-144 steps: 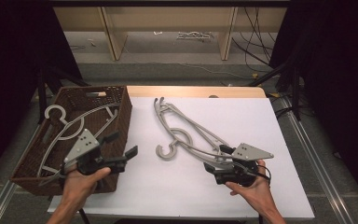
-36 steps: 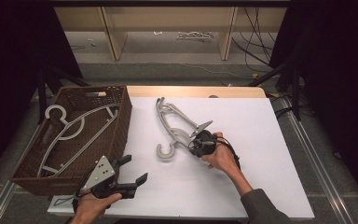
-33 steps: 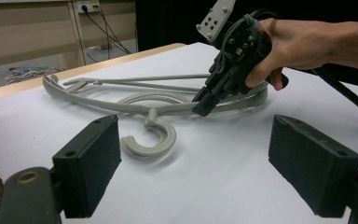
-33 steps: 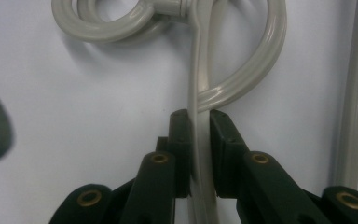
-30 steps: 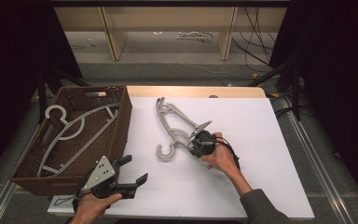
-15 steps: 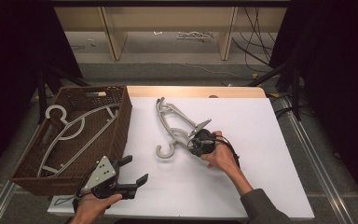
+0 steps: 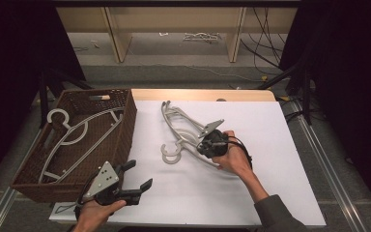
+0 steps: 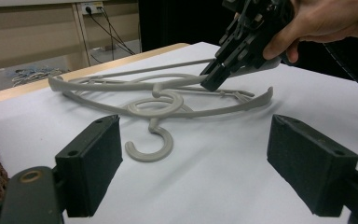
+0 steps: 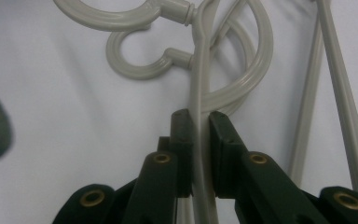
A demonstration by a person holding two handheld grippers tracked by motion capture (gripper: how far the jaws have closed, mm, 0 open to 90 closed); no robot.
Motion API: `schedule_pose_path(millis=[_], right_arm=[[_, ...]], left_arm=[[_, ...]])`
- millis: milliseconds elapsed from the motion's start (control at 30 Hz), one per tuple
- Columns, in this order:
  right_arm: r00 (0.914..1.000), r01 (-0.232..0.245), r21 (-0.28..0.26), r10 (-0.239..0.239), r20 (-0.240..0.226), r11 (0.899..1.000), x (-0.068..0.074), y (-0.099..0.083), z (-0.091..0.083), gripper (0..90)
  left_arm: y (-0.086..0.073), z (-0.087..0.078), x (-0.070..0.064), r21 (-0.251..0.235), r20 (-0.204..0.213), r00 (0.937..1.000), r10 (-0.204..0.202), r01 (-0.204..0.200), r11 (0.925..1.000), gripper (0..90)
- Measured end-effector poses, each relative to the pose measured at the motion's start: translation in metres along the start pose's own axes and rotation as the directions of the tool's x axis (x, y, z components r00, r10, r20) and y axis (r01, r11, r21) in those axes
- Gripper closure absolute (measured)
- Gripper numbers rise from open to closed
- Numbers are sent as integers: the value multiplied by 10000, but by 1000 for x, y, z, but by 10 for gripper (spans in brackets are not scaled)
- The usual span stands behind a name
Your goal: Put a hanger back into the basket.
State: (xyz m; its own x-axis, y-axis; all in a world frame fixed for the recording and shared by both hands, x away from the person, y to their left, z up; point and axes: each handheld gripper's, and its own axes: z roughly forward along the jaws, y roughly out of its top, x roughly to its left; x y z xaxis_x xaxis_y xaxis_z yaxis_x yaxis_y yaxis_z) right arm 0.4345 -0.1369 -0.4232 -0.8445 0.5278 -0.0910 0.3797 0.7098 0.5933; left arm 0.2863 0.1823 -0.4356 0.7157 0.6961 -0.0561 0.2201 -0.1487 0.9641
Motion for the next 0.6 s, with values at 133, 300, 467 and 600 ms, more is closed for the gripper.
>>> schedule_pose_path(millis=[133,300,467,600], right_arm=[[10000,71,-319,-71,-1,9995,-2,-3,-13,818],[9996,279,-535,-277,42,9982,-3,-13,-34,819],[9990,439,-773,-447,-79,9960,1,-23,-53,819],[9972,675,-842,-699,-253,9942,8,-30,-64,819]], left_arm=[[1,0,0,13,-54,9998,182,-182,9998,177],[3,1,0,-6,-69,9995,294,-294,9996,179],[11,3,-2,19,-56,9993,364,-364,9993,192],[26,8,-1,421,-162,9976,675,-668,9969,206]])
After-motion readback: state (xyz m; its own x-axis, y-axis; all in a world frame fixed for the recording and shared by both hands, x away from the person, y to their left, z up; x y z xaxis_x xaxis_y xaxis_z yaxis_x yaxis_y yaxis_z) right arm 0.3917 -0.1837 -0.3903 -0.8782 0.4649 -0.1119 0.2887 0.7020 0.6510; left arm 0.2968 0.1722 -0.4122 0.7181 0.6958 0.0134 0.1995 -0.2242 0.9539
